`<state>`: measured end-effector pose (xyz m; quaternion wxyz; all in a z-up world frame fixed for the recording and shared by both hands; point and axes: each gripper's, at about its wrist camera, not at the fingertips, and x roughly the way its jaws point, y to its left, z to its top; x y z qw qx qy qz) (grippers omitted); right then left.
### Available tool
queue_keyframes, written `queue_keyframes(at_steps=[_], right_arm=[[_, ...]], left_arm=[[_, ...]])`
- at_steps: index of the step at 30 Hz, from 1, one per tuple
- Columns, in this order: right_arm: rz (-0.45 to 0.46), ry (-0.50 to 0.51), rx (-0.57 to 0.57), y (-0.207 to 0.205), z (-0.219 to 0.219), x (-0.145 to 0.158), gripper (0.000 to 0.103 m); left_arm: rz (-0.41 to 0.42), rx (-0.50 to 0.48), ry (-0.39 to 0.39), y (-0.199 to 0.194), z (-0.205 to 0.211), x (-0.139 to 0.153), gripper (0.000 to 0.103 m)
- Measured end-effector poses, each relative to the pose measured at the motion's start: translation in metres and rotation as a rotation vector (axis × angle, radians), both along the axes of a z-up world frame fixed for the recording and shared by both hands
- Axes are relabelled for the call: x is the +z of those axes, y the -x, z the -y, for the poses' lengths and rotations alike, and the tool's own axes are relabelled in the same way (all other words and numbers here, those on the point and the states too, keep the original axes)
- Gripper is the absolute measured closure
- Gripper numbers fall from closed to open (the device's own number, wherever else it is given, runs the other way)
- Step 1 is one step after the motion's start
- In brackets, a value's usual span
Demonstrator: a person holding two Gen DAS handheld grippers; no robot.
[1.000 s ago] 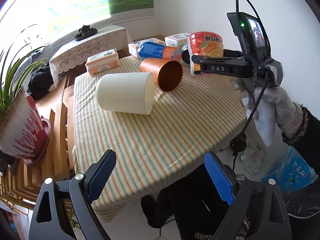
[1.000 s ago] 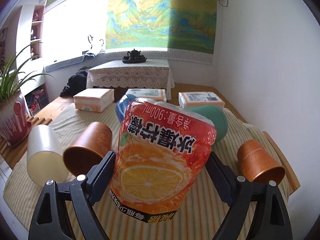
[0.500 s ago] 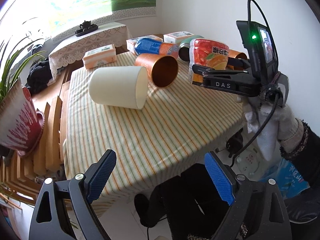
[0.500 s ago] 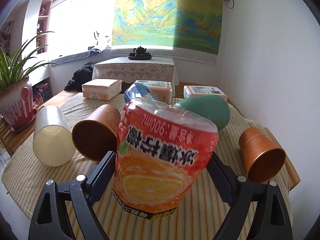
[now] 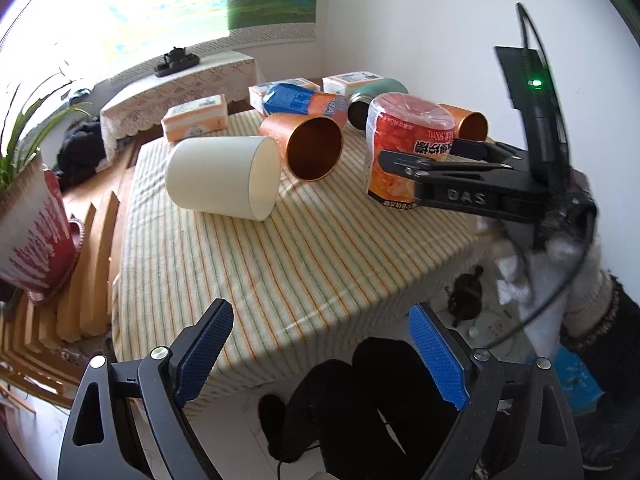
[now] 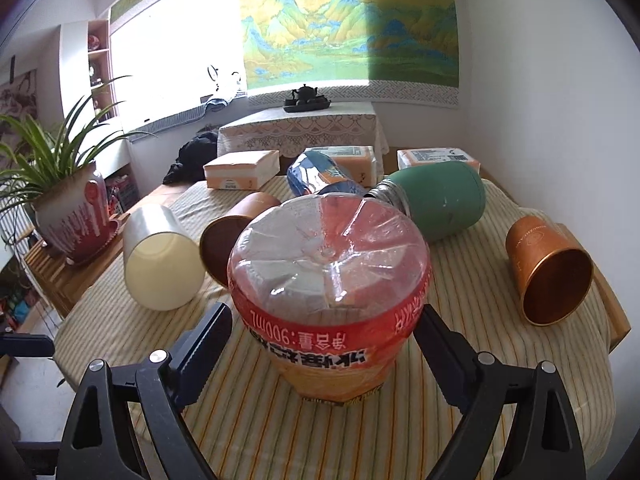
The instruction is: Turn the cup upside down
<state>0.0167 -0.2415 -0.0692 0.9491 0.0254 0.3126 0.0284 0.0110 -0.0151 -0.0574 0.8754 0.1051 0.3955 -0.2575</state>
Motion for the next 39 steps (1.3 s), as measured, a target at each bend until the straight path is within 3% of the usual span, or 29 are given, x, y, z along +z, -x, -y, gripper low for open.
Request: queue_keyframes(at_steps=[7, 16, 19, 29, 32, 39], right_arm=[[0.009, -0.042, -0.044, 0.024, 0.012, 0.003, 0.014], [0.061, -0.014, -0.121, 0.071, 0.03, 0.017, 0.014], [0.076, -0.001, -0.127, 0.086, 0.034, 0.025, 0.014], [0.146, 0.04, -0.139, 0.122, 0.02, 0.043, 0.014], [0.171, 0.058, -0.138, 0.131, 0.015, 0.048, 0.014], [0.203, 0.055, -0.132, 0.14, 0.01, 0.061, 0.013]], left_arm=[[0.069, 0.039, 0.016, 0.013, 0.008, 0.007, 0.011], [0.268, 0.164, 0.155, 0.037, 0.012, 0.035, 0.011], [0.296, 0.185, 0.185, 0.04, 0.014, 0.041, 0.01], [0.382, 0.319, 0.213, 0.045, 0.005, 0.04, 0.006], [0.44, 0.371, 0.215, 0.052, -0.002, 0.044, 0.006], [0.494, 0.404, 0.236, 0.057, -0.012, 0.051, 0.003]])
